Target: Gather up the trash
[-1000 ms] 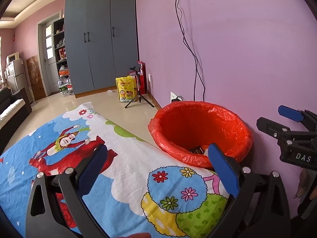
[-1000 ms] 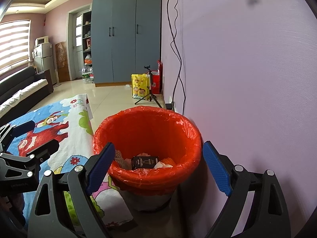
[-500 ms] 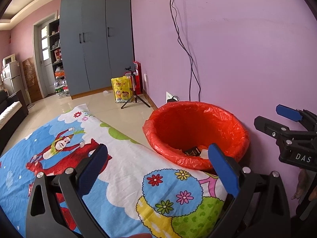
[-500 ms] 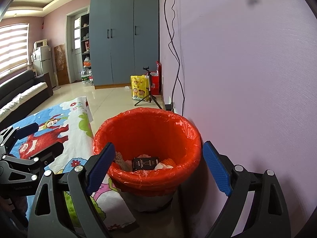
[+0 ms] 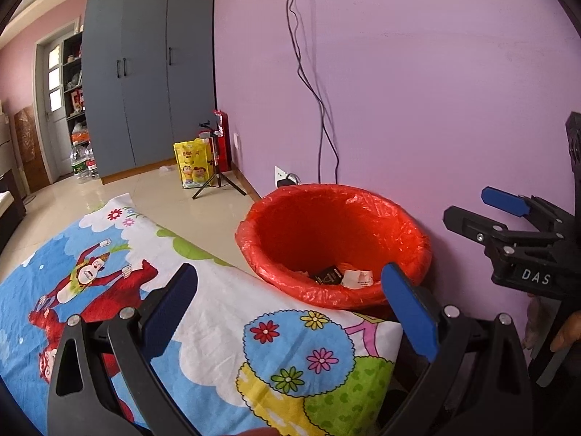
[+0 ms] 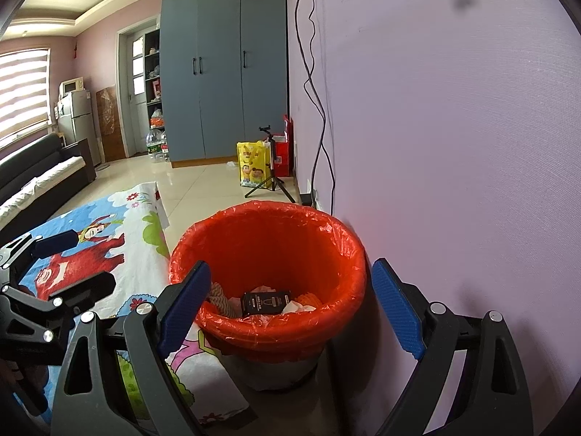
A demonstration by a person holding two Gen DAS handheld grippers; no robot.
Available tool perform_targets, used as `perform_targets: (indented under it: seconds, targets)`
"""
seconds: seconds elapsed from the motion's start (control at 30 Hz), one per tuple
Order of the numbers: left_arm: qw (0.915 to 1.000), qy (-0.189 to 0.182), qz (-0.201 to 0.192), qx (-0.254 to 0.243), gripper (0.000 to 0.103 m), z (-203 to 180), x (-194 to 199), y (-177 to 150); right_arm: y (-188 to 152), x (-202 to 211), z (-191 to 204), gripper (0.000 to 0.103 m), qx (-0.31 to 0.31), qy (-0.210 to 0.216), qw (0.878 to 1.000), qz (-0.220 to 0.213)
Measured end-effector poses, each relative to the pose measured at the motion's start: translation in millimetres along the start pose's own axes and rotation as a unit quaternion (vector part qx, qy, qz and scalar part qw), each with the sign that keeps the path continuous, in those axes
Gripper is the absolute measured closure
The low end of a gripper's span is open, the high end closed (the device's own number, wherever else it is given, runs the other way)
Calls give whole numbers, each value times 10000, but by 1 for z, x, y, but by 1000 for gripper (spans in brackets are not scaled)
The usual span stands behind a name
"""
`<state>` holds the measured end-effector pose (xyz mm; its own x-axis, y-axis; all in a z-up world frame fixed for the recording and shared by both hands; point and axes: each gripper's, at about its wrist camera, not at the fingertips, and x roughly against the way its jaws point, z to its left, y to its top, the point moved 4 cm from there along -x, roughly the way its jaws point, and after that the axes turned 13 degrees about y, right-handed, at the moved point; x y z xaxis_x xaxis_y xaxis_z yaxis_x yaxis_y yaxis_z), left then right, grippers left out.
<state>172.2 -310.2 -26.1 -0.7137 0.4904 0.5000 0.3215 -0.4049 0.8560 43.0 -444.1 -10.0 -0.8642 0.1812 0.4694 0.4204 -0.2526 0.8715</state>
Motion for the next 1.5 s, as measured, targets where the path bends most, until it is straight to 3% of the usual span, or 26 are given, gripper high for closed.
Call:
perform_targets:
  seconds: [1.5]
  targets:
    - [9995, -87, -106, 297, 5, 12, -3, 15, -1, -3, 8, 19, 93, 166, 9998, -14]
